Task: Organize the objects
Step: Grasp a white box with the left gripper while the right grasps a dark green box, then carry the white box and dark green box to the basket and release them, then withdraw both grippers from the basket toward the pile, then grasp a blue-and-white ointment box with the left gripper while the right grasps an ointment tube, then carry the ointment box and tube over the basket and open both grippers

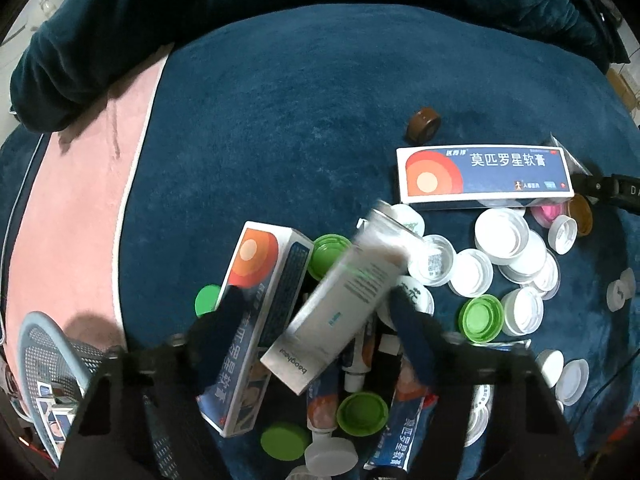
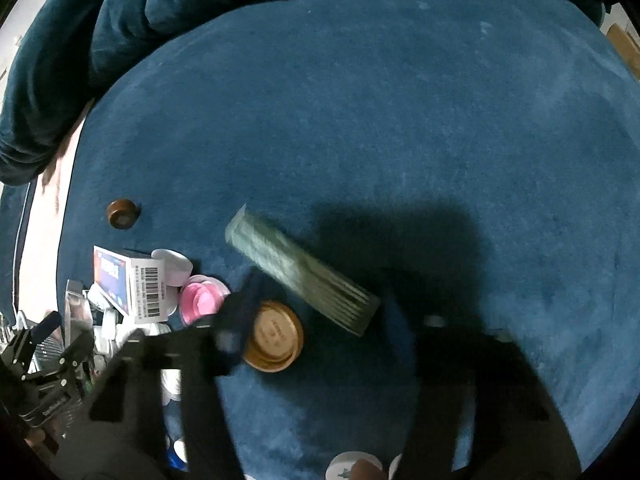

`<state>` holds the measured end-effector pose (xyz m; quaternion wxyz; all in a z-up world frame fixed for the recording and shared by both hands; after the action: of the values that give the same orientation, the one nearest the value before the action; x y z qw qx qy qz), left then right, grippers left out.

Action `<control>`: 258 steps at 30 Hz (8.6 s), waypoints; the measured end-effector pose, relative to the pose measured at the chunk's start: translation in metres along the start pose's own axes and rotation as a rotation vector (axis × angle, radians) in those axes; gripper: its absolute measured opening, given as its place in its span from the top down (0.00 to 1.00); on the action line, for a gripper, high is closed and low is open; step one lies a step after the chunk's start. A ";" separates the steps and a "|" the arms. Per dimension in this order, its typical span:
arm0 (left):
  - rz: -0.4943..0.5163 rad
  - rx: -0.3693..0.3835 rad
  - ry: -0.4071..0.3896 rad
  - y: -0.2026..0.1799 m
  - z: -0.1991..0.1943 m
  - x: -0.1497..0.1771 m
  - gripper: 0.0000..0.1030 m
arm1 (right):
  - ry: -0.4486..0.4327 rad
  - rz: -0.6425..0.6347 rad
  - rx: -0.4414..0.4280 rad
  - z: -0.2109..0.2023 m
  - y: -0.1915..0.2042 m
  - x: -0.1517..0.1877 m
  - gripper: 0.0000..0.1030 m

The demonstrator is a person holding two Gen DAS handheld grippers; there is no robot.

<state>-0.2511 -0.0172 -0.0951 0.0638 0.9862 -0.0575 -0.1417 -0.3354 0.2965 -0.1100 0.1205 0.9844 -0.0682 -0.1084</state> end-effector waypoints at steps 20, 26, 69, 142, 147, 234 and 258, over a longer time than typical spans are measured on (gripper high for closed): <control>-0.081 0.036 -0.003 0.013 0.005 0.003 0.37 | -0.019 0.076 -0.021 0.008 0.008 -0.005 0.58; -0.053 0.055 -0.023 0.010 -0.002 -0.002 0.68 | -0.027 0.039 0.004 0.006 0.010 -0.007 0.79; -0.460 -0.165 -0.068 0.249 -0.156 0.180 0.70 | 0.207 -0.419 -0.437 -0.075 0.370 0.268 0.80; -0.142 -0.232 0.026 0.121 -0.135 0.118 0.07 | 0.164 -0.136 -0.302 -0.072 0.192 0.191 0.00; -0.085 -0.209 0.042 0.092 -0.115 0.097 0.07 | 0.158 -0.096 -0.298 -0.072 0.170 0.176 0.00; -0.103 -0.057 0.027 0.057 -0.052 0.036 0.63 | 0.158 -0.130 -0.316 -0.026 0.188 0.140 0.81; -0.343 -0.127 -0.079 0.172 -0.158 0.129 0.63 | 0.135 -0.269 -0.473 -0.096 0.296 0.205 0.81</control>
<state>-0.0993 -0.1861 0.0443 0.0987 0.9692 0.1180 -0.1922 -0.1476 0.0001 0.0152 0.3358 0.9341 0.0982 -0.0707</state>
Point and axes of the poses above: each gripper's, at about its wrist camera, not at the fingertips, and z roughly the way its jaws point, y to its left, x to its underside, the point moved 10 cm from there along z, roughly the way its jaws point, and after that the axes turned 8 degrees about z, right-handed, at the moved point
